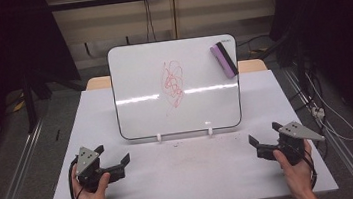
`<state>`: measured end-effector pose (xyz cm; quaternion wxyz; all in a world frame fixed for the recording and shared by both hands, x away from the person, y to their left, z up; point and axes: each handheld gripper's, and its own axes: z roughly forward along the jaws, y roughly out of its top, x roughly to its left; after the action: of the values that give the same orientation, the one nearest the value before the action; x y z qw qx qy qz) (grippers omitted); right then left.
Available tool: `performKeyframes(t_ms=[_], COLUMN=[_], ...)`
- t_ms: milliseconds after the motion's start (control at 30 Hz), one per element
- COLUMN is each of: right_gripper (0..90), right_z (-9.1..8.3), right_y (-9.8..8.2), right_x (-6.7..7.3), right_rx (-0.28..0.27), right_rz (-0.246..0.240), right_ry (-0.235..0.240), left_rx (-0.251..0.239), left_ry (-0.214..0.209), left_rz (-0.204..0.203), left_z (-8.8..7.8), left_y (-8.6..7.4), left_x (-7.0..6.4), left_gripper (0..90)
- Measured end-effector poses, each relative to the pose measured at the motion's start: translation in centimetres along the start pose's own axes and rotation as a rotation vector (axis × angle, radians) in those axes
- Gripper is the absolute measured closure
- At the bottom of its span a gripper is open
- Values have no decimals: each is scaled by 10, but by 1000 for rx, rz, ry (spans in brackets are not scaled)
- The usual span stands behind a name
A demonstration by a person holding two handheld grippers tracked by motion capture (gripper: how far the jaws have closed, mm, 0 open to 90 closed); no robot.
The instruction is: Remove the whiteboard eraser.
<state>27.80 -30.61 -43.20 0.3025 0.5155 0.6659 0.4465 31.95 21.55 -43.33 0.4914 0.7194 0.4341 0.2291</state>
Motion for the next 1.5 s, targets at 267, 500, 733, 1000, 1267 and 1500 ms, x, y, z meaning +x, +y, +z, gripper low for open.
performKeyframes(t_ms=[267, 500, 733, 1000, 1267, 1500], right_gripper=[40, 46, 53, 54, 33, 78], right_z=[1, 7, 17, 30, 38, 45], right_y=[0, 1, 5, 20, 51, 80], right_x=[0, 3, 2, 12, 16, 16], right_rx=[43, 58, -1, 28, -3, -36], right_rz=[-15, -27, -18, -29, -88, -117], right_ry=[25, 59, 38, 86, 115, 95], left_rx=[11, 11, 18, 17, 29, 31], left_ry=[-1, 2, -17, -32, -43, -35], left_rz=[0, -37, -12, -16, -10, -18], left_z=[2, 4, 2, 2, 3, 3], left_y=[0, -1, -1, -1, -2, -2], left_x=[-1, 2, -1, -1, -1, 2], left_gripper=[42, 51, 50, 47, 46, 47])
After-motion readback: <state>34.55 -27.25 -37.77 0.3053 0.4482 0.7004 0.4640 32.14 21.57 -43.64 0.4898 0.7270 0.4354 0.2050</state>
